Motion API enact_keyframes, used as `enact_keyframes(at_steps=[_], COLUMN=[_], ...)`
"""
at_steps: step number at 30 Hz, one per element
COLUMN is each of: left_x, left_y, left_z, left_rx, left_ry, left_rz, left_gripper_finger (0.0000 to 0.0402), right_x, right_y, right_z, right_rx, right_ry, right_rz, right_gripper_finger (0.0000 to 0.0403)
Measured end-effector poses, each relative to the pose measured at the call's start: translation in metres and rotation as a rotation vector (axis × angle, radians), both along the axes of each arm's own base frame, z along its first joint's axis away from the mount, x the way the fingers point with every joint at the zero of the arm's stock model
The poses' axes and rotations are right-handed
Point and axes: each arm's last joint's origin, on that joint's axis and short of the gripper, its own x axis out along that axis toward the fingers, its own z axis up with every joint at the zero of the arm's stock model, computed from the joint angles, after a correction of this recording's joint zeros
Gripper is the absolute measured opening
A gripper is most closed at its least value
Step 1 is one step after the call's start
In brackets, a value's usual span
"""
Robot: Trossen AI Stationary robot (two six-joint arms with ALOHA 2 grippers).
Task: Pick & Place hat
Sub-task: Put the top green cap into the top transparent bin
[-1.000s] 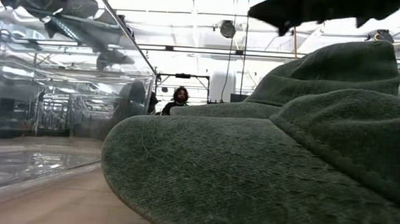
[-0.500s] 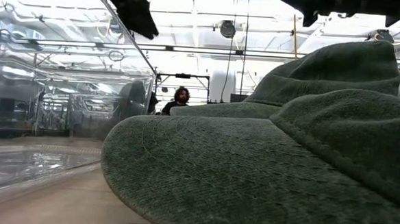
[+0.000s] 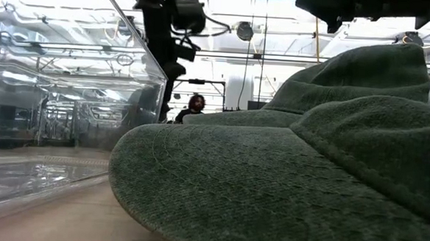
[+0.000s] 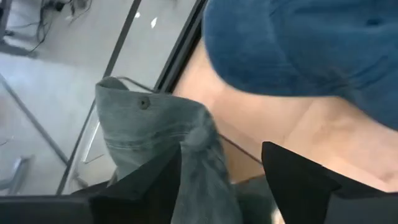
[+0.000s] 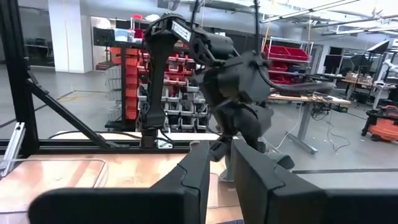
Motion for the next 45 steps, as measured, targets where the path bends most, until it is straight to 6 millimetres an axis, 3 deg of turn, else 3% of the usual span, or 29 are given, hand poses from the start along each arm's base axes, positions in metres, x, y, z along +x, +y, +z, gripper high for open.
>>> enact_keyframes(at_steps=[8,14,29,32,37,45], left_x=[0.002,-0.008,-0.017,-0.018,-0.02,-0.024], left_y=[0.006,0.018,0.034,0.033,0.021,-0.013], left_z=[-0.004,-0.005,-0.005,-0.006,-0.007,0.011], left_rx=[0.04,0.008,-0.041,-0.065,-0.102,0.068], left_ry=[0.098,0.082,0.042,0.081,0.253,0.633], left_rz=[0.079,0.187,0.253,0.196,-0.008,-0.391], left_gripper_finger=[0.0264,0.0244,0.0189,0.0139,0.0016,0.0007], right_x=[0.0,0.0,0.0,0.0,0.0,0.0], right_y=[0.0,0.0,0.0,0.0,0.0,0.0], right_z=[-0.001,-0.001,-0.001,-0.001,-0.002,-0.001], right_rx=[-0.007,-0.006,-0.007,-0.007,-0.008,-0.008], right_ry=[0.012,0.012,0.014,0.014,0.019,0.017], right_rz=[-0.004,-0.004,-0.004,-0.004,-0.004,-0.004], right_gripper_finger=[0.0054,0.0054,0.0054,0.0054,0.0054,0.0054])
